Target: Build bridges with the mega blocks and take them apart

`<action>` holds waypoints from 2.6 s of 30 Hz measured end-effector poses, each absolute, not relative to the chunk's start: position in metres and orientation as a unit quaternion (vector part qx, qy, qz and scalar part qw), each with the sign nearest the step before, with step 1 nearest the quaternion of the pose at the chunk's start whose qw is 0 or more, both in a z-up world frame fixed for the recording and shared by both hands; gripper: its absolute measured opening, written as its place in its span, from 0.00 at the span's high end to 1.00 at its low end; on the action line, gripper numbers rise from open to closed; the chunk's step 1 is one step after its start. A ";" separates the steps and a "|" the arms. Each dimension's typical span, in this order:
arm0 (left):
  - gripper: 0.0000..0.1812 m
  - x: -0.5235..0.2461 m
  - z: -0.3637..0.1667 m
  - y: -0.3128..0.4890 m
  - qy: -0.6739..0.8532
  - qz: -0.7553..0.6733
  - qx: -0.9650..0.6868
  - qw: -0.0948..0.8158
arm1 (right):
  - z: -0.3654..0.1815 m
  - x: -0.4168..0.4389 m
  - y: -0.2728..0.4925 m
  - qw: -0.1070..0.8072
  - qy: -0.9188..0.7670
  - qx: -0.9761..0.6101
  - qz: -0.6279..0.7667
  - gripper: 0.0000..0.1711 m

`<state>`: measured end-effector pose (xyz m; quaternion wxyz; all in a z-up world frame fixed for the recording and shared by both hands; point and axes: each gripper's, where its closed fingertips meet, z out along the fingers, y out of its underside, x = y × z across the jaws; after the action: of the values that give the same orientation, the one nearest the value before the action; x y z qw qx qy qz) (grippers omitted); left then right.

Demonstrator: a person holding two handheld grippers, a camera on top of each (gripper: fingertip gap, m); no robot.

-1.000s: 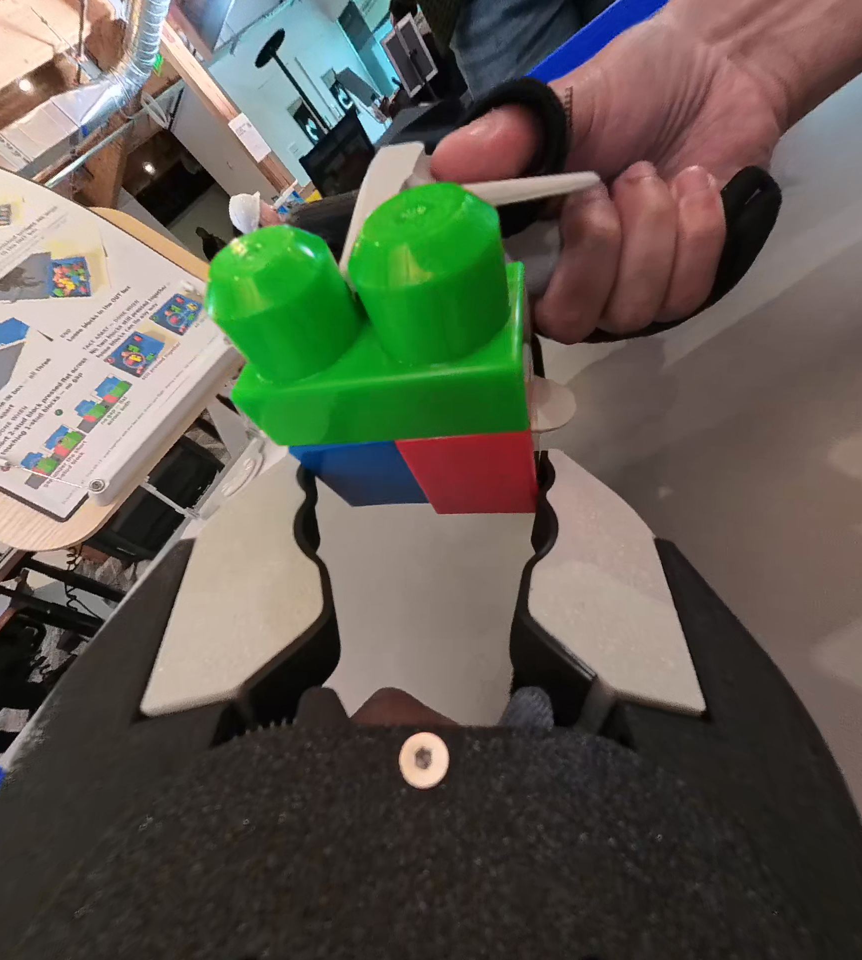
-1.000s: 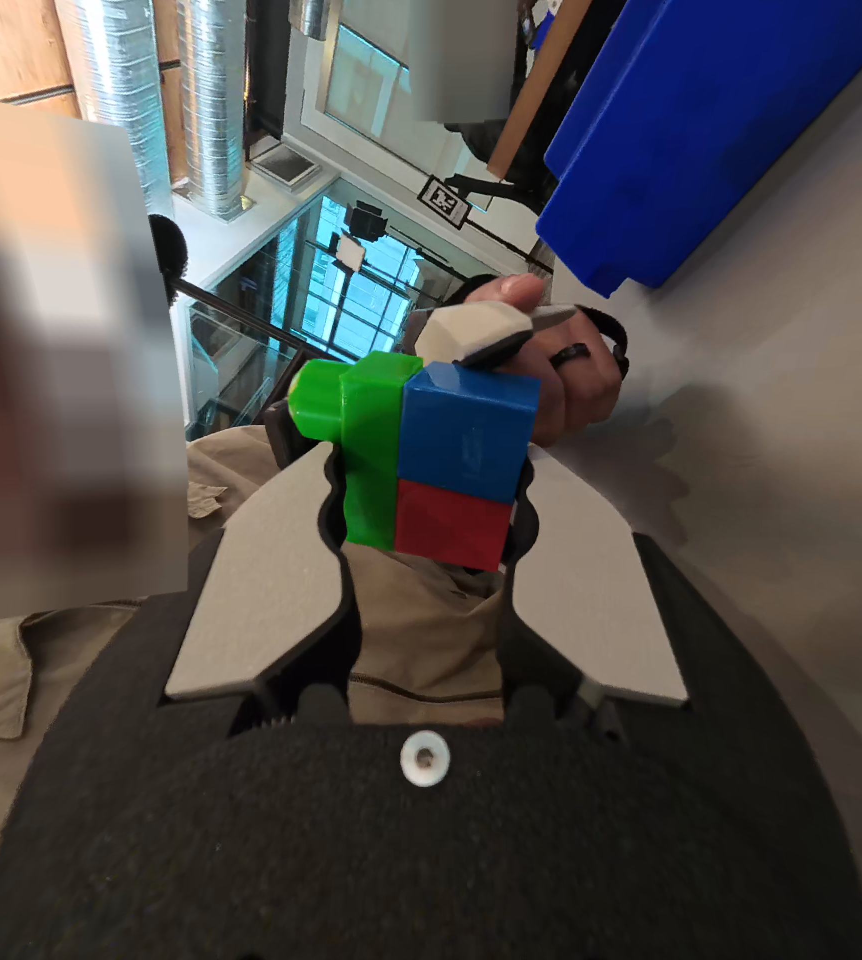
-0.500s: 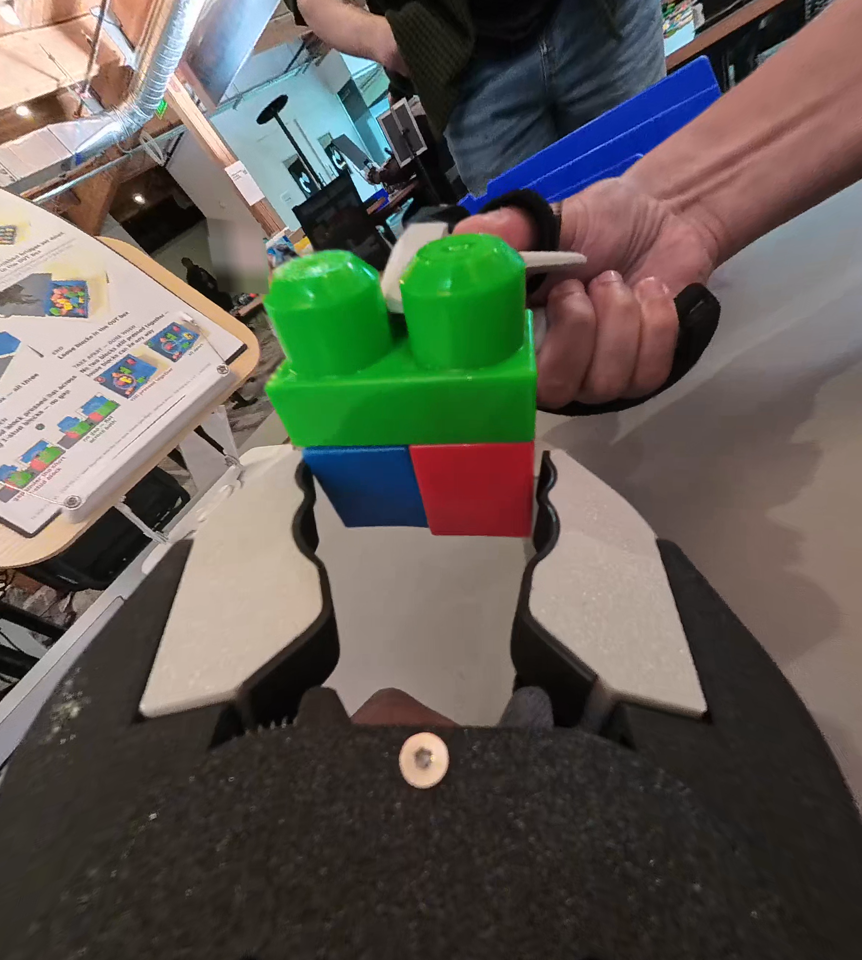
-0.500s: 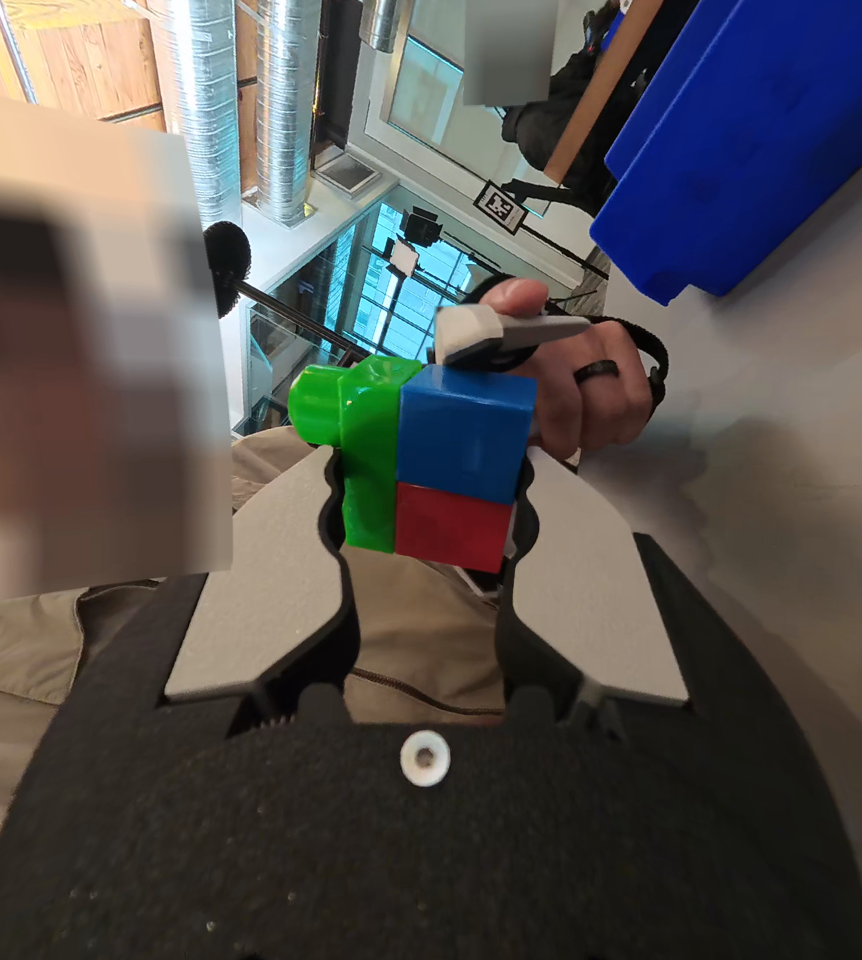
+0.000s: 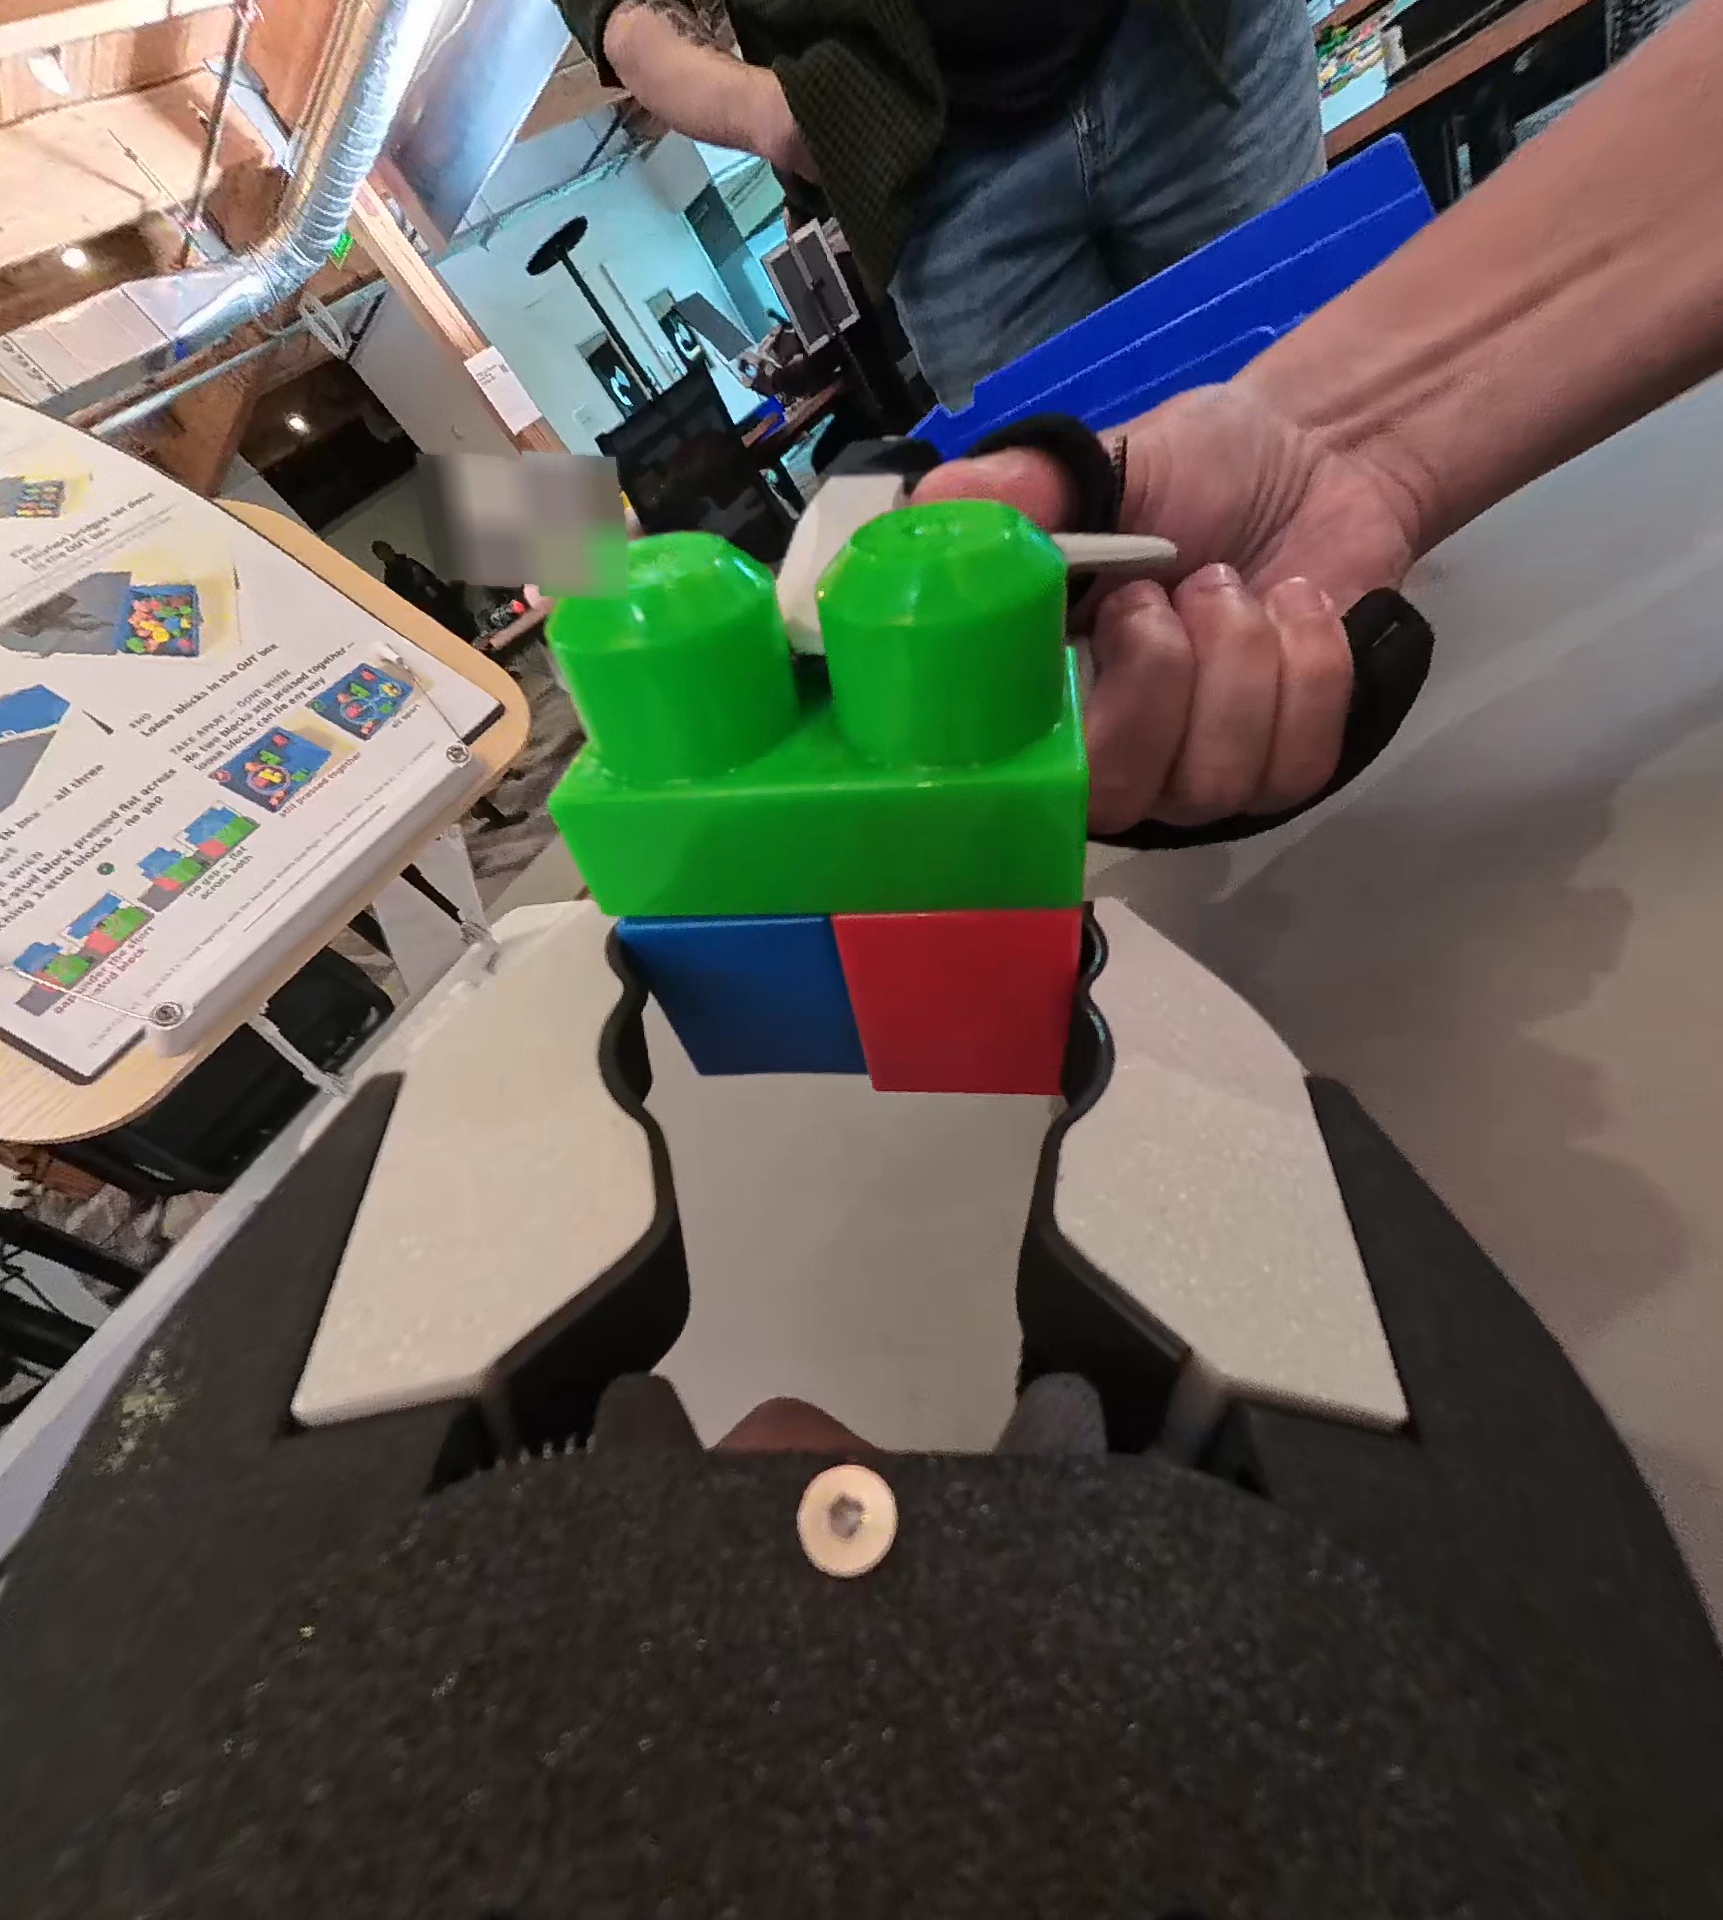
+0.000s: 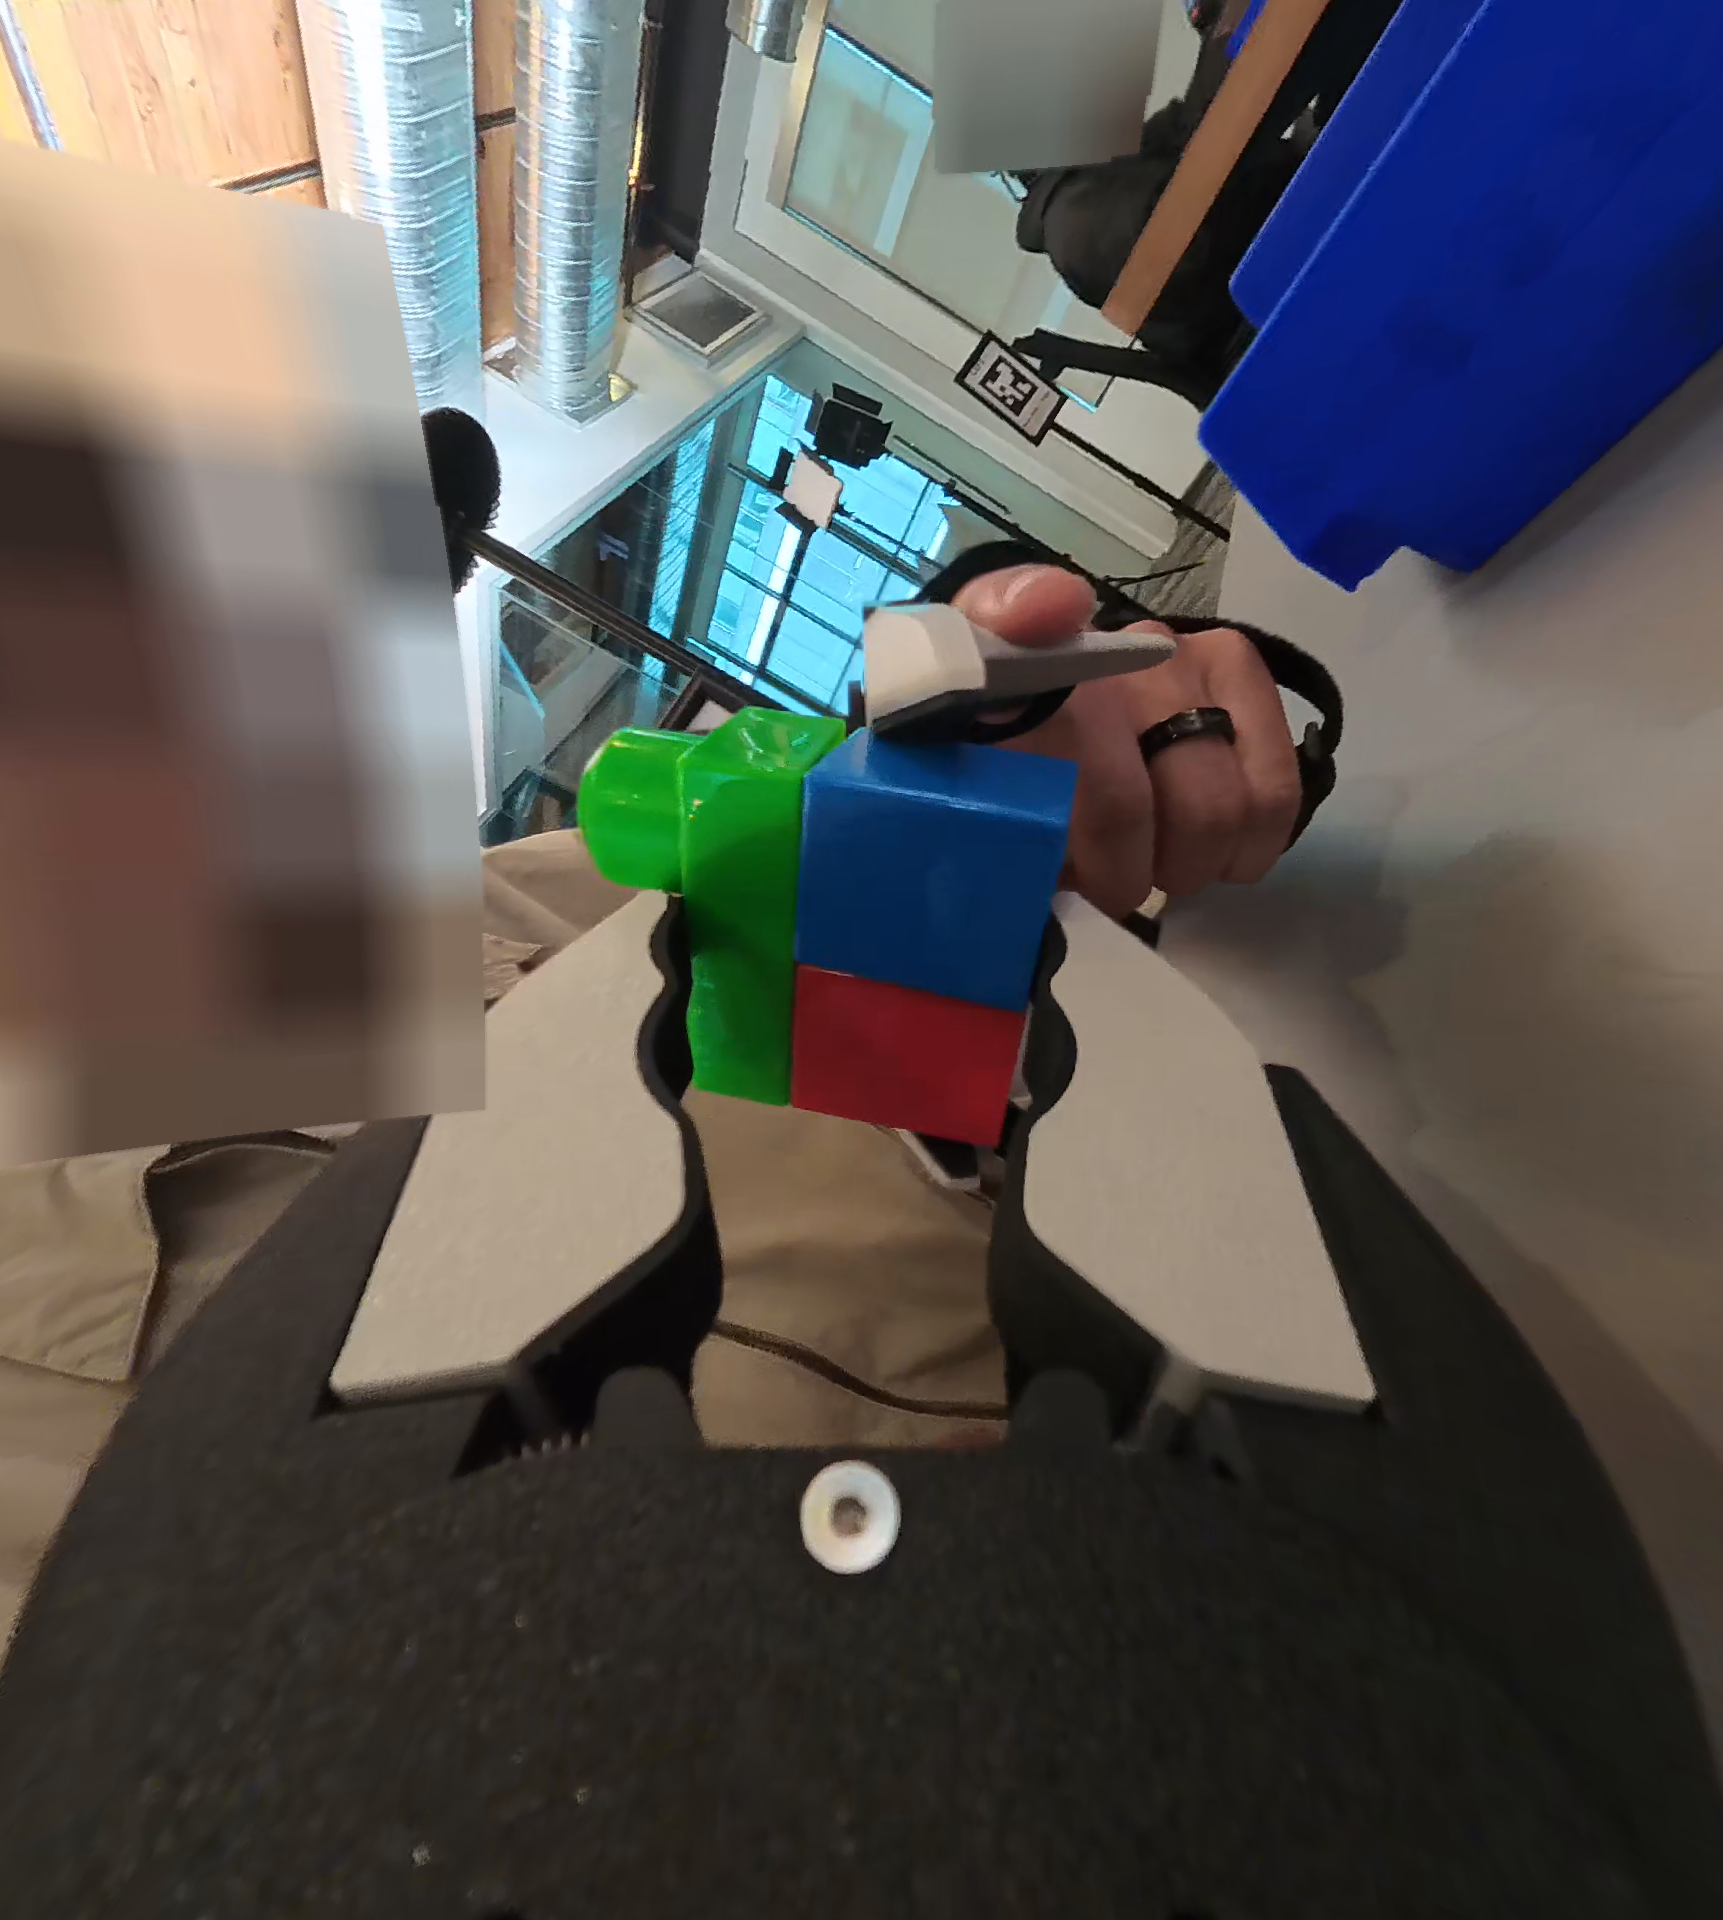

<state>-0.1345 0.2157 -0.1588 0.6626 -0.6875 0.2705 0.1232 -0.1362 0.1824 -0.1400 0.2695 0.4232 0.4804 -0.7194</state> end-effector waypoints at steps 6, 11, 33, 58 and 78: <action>0.57 -0.139 -0.154 0.217 0.255 0.154 -0.687 0.663 | -0.140 -0.139 0.188 0.256 0.482 0.432 -0.718 0.59; 0.58 -0.159 -0.158 0.218 0.223 0.185 -0.708 0.644 | -0.147 -0.146 0.209 0.192 0.486 0.470 -0.712 0.55; 0.57 -0.221 -0.174 0.229 -0.009 0.046 -0.826 0.562 | -0.159 -0.130 0.253 -0.305 0.660 0.530 -0.436 0.67; 0.57 -0.191 -0.132 0.239 -0.045 0.073 -0.838 0.539 | -0.152 -0.123 0.228 -0.363 0.633 0.495 -0.471 0.78; 0.57 -0.161 -0.161 0.215 0.107 0.220 -0.799 0.549 | -0.143 -0.137 0.194 -0.242 0.595 0.511 -0.571 0.66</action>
<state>-0.1611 0.2147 -0.1607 0.5488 -0.7993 0.1072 0.2202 -0.1367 0.1939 -0.1426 -0.2421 0.5110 0.5949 -0.5713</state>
